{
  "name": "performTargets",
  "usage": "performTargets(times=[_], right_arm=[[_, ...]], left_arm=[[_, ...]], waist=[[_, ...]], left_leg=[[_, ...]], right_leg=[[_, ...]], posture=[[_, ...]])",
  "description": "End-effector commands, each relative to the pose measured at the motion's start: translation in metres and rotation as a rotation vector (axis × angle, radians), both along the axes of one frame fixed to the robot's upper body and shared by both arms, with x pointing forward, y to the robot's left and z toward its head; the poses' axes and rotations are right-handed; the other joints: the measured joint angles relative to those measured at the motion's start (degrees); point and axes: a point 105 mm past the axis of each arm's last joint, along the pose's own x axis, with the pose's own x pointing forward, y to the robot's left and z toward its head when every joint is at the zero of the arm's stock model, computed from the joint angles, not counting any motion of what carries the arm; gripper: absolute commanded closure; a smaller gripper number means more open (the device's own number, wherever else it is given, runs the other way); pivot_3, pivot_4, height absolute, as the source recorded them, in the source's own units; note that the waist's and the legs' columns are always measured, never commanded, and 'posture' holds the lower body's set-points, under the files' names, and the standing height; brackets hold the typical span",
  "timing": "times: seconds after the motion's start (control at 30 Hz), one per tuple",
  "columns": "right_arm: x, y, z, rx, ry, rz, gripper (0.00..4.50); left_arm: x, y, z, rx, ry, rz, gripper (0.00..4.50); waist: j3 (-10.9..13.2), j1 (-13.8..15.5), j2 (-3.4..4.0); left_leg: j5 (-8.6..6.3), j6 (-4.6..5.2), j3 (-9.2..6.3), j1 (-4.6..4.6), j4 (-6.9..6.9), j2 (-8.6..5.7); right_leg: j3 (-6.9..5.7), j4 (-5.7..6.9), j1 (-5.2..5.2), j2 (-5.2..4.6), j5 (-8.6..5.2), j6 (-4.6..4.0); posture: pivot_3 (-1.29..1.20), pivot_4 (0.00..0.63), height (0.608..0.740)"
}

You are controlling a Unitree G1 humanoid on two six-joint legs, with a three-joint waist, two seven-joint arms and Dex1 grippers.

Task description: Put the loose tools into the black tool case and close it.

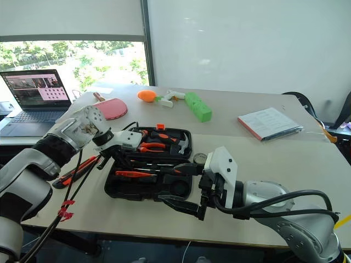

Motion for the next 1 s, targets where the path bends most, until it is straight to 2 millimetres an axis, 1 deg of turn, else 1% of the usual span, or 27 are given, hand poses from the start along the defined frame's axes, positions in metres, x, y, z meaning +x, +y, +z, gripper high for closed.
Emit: performTargets(times=[0.03, 0.27, 0.6, 1.0], right_arm=[[-0.003, -0.001, 0.008, 0.011, -0.037, 0.005, 0.00], [-0.002, -0.001, 0.008, 0.009, -0.037, 0.006, 0.00], [-0.002, 0.001, 0.008, 0.011, -0.032, 0.009, 0.00], [-0.002, 0.001, 0.008, 0.015, -0.031, 0.008, 0.00]], left_arm=[[0.001, 0.000, 0.001, 0.004, -0.017, 0.001, 4.47], [-0.001, -0.001, -0.001, 0.002, -0.013, -0.005, 4.47], [0.005, 0.000, -0.006, 0.006, -0.027, 0.018, 4.47], [0.000, 0.006, -0.026, 0.054, -0.013, -0.004, 4.47]], waist=[[0.0, 0.0, 0.00], [0.0, 0.0, 0.00], [0.0, 0.0, 0.00], [0.0, -0.1, 0.04]], left_leg=[[0.00, 0.00, 0.00, 0.00, 0.00, 0.00], [0.00, 0.00, 0.01, 0.00, 0.01, 0.00], [0.00, 0.00, 0.04, 0.00, 0.01, -0.01], [0.00, 0.00, 0.03, 0.12, 0.00, 0.00]], right_leg=[[0.00, 0.00, 0.00, 0.00, 0.00, 0.00], [0.00, 0.00, 0.01, 0.00, 0.00, 0.00], [0.00, 0.01, 0.01, 0.01, 0.00, 0.00], [0.01, 0.01, 0.11, 0.01, 0.00, 0.00]], posture=[[0.00, 0.150, 0.738], [0.00, 0.150, 0.738], [0.00, 0.150, 0.738], [0.00, 0.150, 0.738]])
